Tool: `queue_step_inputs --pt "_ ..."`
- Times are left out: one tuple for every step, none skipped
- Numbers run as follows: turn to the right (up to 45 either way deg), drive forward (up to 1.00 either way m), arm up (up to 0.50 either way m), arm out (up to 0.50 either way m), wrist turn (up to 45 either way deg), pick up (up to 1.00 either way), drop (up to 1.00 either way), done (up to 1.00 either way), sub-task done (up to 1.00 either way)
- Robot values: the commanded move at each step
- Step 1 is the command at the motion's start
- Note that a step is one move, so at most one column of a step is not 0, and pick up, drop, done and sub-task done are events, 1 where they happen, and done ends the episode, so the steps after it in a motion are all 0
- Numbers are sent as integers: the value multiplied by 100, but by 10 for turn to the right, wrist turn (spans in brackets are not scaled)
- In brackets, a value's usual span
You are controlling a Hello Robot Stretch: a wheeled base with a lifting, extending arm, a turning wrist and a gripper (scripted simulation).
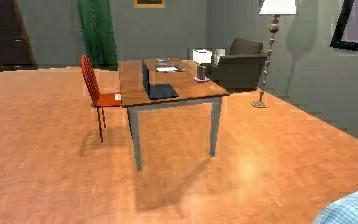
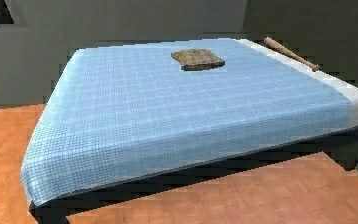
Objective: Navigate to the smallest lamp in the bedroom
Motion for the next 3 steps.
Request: queue_step_inputs --pt "0 100 0 0 0 0 0 0 0" --pt "60 0 0 0 0 0 0 0 0" --pt "0 20 0 0 0 0 0 0 0"
